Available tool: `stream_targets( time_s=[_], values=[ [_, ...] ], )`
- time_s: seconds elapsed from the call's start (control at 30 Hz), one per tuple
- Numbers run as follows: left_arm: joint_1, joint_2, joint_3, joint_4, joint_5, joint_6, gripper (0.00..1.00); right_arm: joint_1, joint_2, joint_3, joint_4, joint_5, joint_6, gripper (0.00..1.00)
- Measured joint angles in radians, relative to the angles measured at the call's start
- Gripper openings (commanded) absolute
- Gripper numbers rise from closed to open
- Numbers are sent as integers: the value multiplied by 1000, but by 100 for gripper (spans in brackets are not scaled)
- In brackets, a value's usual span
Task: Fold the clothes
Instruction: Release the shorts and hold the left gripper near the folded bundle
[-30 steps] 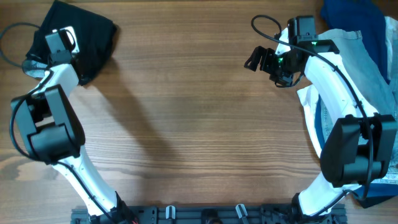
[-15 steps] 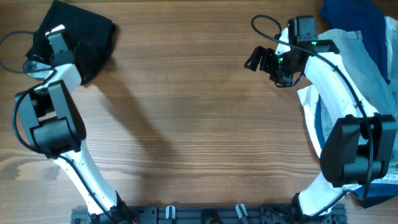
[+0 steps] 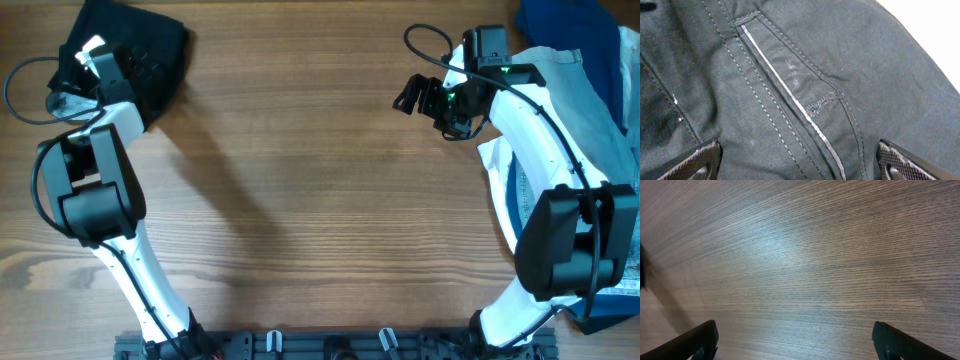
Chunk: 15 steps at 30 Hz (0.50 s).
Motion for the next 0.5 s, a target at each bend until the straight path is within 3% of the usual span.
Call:
stream_targets(
  time_s=[0.33, 0.5],
  values=[
    [-3, 2, 5, -2, -23, -44, 100, 0, 0, 0, 6, 5, 0, 100],
    [-5, -45, 9, -107, 14, -55, 100, 0, 0, 6, 24, 56, -29, 100]
  ],
)
